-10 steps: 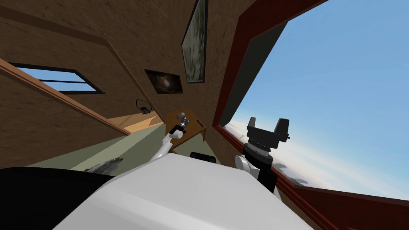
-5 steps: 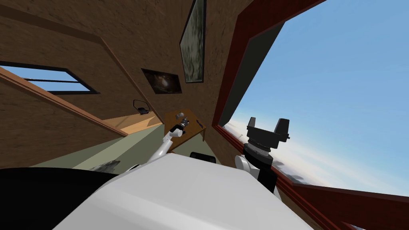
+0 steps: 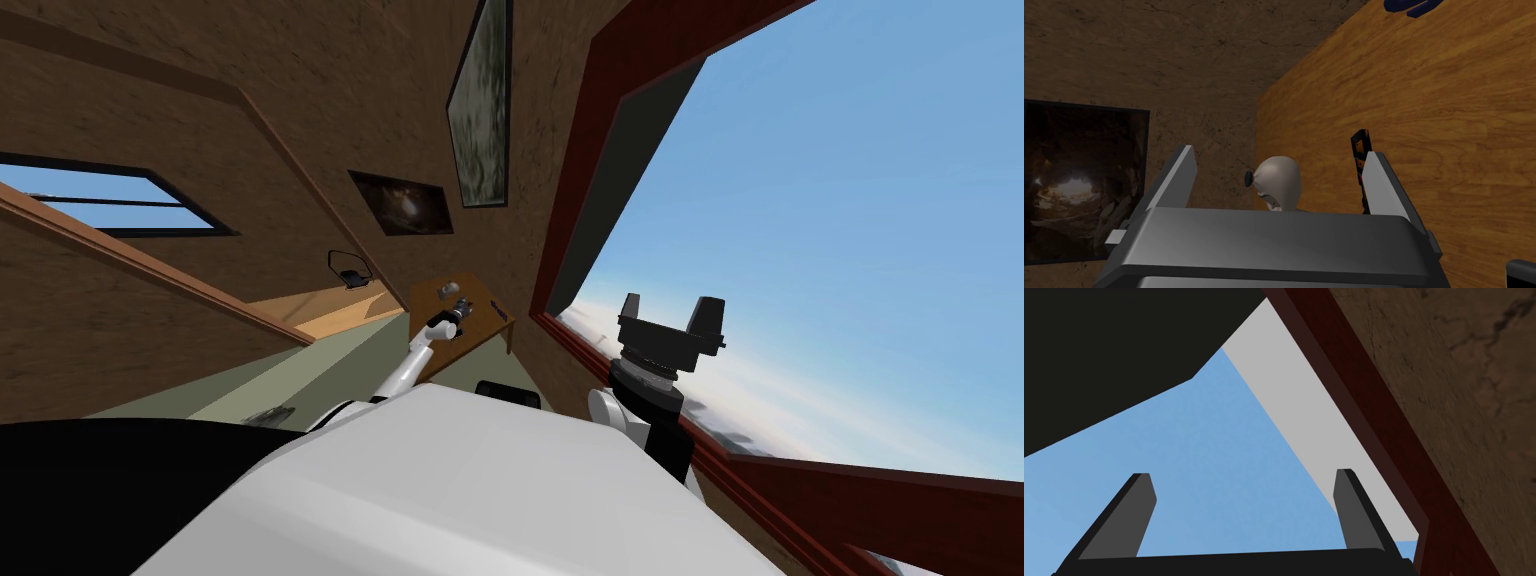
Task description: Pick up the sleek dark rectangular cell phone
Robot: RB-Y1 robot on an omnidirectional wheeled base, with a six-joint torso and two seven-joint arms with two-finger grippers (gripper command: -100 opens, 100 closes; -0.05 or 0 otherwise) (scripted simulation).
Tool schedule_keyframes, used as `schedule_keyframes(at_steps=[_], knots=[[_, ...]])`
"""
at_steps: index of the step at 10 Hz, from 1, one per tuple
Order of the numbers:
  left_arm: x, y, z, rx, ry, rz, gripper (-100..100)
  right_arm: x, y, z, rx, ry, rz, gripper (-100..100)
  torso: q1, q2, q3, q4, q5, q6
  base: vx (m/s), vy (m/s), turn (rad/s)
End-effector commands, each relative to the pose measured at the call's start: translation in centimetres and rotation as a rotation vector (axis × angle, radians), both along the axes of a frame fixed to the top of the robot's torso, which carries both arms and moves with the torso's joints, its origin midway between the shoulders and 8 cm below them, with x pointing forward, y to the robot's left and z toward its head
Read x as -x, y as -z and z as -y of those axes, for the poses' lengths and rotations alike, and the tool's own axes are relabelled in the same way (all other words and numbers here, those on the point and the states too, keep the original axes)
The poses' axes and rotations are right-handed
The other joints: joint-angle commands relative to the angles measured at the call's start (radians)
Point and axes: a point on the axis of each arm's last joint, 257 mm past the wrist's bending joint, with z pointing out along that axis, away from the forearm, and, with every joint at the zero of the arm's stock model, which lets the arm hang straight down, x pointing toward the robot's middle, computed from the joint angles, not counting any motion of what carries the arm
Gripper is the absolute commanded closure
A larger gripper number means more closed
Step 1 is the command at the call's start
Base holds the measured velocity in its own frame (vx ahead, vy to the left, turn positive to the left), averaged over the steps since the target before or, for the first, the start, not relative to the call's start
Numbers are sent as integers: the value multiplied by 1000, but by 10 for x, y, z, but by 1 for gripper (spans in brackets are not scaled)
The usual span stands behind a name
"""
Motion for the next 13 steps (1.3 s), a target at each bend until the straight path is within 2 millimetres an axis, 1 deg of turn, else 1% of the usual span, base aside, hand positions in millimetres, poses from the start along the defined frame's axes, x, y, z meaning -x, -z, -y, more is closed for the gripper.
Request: schedule_keyframes(at_steps=[1,2,3,4,5,6,7,9,10,11,12,13], knots=[[2,21,-6,18,-11,-55,-100,0,0,0,0,0,0,0,0,0,0,0,0,0,8,3,-46],[-3,26,-10,47,-16,-89,-100,0,0,0,0,0,0,0,0,0,0,0,0,0,8,1,-57],[1,38,-13,50,-23,-118,-100,0,0,0,0,0,0,0,0,0,0,0,0,0,7,2,-34],[-2,46,-19,80,-33,-156,-100,0,0,0,0,0,0,0,0,0,0,0,0,0,7,-1,-64],[5,63,-23,85,-42,-196,-100,0,0,0,0,0,0,0,0,0,0,0,0,0,7,1,-35],[1,66,-28,115,-52,-227,-100,0,0,0,0,0,0,0,0,0,0,0,0,0,6,1,-56],[9,82,-32,120,-62,-266,-100,0,0,0,0,0,0,0,0,0,0,0,0,0,6,2,-35],[11,95,-38,155,-77,-322,-100,0,0,0,0,0,0,0,0,1,0,0,0,-1,2,-1,-22],[17,105,-41,158,-86,-343,-100,0,0,0,0,0,0,0,0,0,0,0,0,0,6,2,-40],[16,108,-44,191,-95,-379,-100,0,0,0,0,0,0,0,0,0,0,0,0,0,8,2,-63],[24,122,-49,196,-110,-410,-100,0,0,0,0,0,0,0,0,0,0,0,0,0,9,4,-32],[24,126,-52,229,-121,-445,-100,0,0,0,0,0,0,0,0,0,0,0,0,-1,11,5,-48]])
